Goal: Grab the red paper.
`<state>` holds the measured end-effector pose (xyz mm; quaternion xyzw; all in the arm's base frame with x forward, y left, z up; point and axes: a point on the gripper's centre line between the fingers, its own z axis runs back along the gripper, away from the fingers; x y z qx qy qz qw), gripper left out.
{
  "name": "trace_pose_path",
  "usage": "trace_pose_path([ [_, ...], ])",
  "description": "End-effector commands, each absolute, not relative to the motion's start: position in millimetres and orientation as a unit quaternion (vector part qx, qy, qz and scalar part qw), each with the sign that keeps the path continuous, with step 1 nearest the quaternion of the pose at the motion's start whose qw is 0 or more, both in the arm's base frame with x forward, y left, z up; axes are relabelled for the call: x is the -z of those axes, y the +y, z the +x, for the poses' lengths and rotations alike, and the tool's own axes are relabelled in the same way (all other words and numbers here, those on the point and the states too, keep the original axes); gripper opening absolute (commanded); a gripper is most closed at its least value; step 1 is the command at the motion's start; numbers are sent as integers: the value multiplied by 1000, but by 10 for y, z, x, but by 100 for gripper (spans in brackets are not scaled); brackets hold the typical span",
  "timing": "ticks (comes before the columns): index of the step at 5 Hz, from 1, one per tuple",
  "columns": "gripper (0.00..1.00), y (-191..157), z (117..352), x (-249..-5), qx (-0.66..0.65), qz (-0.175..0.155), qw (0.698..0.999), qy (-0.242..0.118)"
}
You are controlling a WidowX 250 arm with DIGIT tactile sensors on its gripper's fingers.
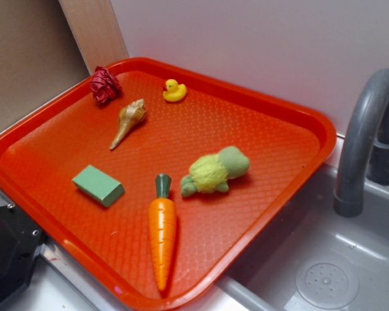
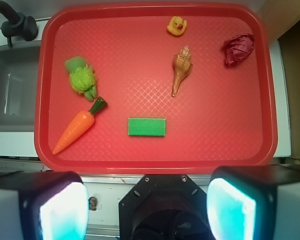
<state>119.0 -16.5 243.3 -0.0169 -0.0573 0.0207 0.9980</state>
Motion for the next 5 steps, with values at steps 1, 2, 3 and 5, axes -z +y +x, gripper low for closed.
trace_pose_path([
  [1,100,-165,1190,-2433,-21,-17,998,-57],
  [2,100,-100,1541,-2433,-75,-17,994,-72],
  [3,100,25,1953,-2385,-129,-14,987,-95],
  [5,100,561,2623,-2175,-264,46,946,-183],
])
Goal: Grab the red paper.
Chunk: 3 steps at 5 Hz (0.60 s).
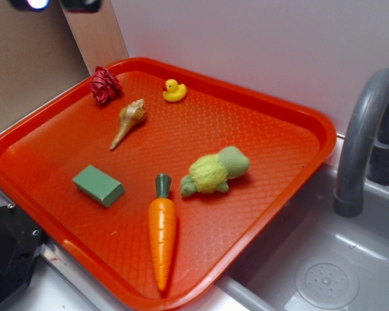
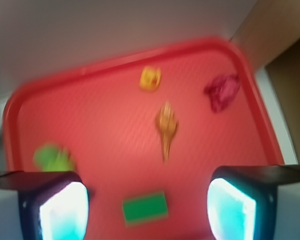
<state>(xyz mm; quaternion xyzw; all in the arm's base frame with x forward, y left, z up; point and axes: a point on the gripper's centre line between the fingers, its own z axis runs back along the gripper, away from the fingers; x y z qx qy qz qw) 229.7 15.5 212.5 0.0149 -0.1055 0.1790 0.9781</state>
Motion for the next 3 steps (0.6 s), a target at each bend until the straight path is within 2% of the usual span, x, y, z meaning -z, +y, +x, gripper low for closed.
trace_pose_path([
  [1,100,901,2793,-1965,-361,100,899,-227],
  [2,100,1174,2822,-1692,-460,143,849,-218],
  [3,100,1314,2840,-1449,-485,168,834,-201],
])
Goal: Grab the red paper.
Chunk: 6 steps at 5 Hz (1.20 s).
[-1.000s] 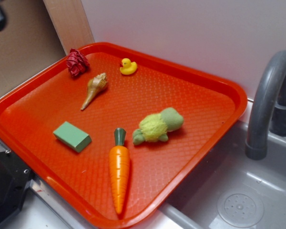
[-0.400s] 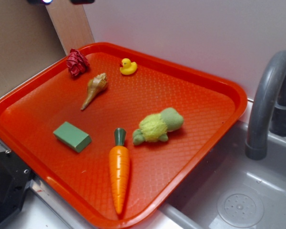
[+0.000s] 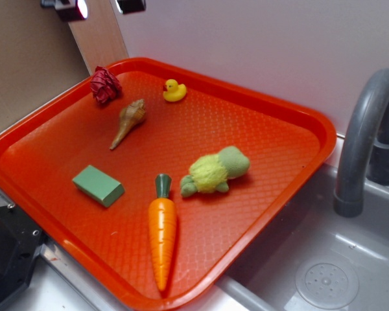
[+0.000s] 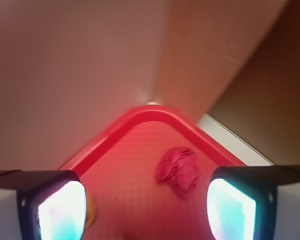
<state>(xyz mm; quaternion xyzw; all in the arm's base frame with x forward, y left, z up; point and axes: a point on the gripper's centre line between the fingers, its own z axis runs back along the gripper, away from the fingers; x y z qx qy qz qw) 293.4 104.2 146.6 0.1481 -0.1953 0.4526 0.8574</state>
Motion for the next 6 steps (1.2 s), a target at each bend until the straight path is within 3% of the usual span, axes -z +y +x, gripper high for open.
trace_pose_path([
  [1,100,1415,2855,-1180,-491,187,831,-181],
  [3,100,1512,2796,-746,-489,183,843,-129],
  [4,100,1538,2760,-653,-487,181,848,-102],
  [5,96,1607,2736,-595,-486,178,850,-99],
  [6,0,1539,2727,-700,-419,182,881,-120],
])
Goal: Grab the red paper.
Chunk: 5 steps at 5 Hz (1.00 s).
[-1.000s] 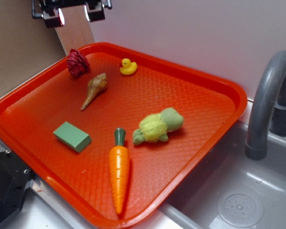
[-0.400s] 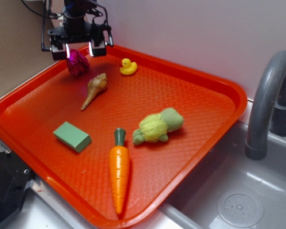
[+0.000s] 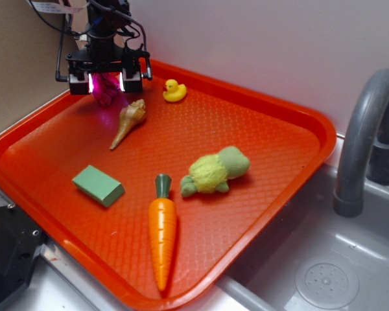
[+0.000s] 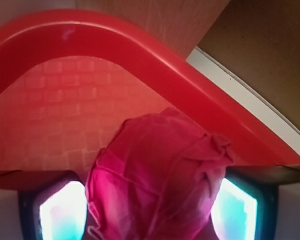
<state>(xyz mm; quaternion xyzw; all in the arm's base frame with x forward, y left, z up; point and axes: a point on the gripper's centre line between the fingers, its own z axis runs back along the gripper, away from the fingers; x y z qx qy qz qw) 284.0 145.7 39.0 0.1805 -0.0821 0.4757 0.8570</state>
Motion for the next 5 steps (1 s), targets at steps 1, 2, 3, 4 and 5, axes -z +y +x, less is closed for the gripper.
trace_pose_path([
  [1,0,1372,2765,-961,-314,190,918,-148],
  [2,0,1022,2696,-1182,-192,164,962,-106],
  [3,0,661,2504,-1348,-65,126,989,-44],
  [4,0,353,2337,-1501,21,108,994,-10],
  [5,0,237,2241,-1646,44,88,995,-5],
])
